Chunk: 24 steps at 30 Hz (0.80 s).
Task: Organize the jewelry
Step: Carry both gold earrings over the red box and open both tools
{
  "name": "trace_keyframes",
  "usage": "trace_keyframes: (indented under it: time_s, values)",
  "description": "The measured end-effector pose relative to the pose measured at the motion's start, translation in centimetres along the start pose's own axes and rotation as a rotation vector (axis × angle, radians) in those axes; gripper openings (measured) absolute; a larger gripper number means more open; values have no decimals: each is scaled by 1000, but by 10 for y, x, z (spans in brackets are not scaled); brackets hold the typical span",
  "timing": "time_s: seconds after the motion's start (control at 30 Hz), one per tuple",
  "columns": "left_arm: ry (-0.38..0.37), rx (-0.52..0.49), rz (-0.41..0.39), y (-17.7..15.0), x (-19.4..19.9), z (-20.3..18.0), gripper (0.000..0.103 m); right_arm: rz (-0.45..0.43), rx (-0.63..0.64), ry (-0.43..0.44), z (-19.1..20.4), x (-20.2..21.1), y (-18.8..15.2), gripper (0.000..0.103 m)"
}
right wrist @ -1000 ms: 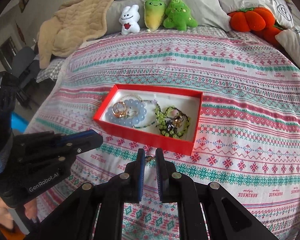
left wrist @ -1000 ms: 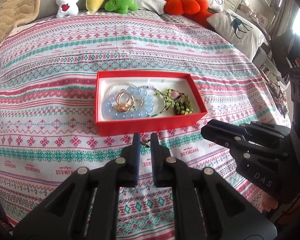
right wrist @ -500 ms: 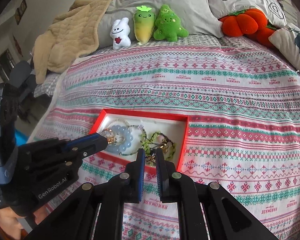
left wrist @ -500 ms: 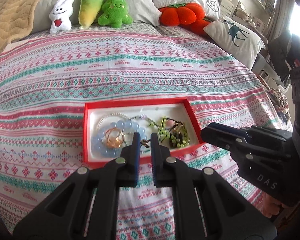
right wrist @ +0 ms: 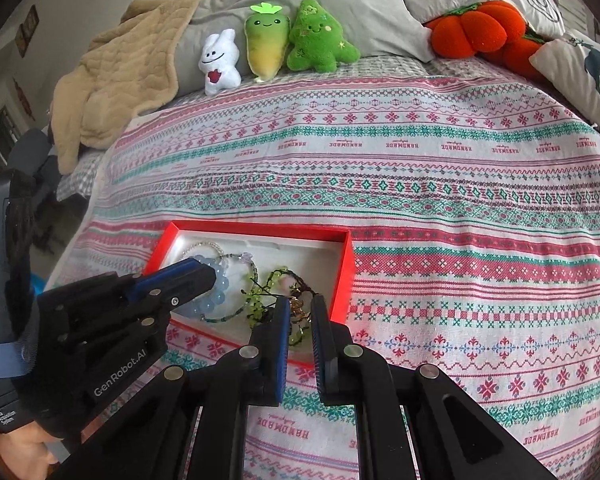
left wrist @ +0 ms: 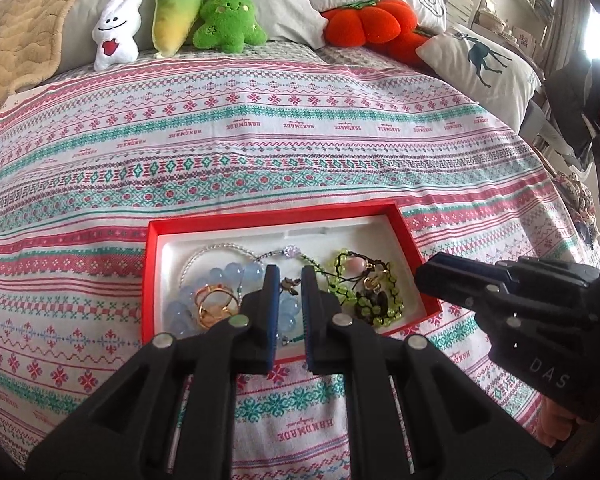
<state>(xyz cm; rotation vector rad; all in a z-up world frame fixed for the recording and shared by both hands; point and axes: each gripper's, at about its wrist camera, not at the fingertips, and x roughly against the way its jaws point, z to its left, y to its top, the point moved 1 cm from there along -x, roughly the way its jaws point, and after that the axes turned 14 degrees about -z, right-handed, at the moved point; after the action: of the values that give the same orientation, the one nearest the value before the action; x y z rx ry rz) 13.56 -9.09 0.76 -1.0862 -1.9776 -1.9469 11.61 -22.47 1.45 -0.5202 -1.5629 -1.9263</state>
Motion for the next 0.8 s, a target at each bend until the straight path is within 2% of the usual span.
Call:
trace_keyframes:
  time_s: [0.07, 0.13, 0.2, 0.33, 0.4, 0.6, 0.8]
  values:
    - [8, 3, -5, 0, 0, 0, 13, 3, 1, 1, 0, -1, -1, 11]
    - [11, 5, -3, 0, 1, 0, 24, 4, 1, 0, 1, -1, -1, 11]
    - [19, 7, -8, 1, 4, 0, 41, 4, 2, -2, 0, -1, -1, 11]
    - [23, 13, -23, 5, 16, 3, 51, 2, -1, -7, -1, -1, 0, 11]
    - [38, 13, -32, 6, 24, 5, 60, 0, -2, -8, -1, -2, 2, 11]
    - [142, 11, 17, 1, 40, 17, 71, -2, 18, -12, 5, -12, 6, 11]
    - [136, 61, 44, -7, 49, 29, 79, 2, 25, -34, 8, -25, 8, 11]
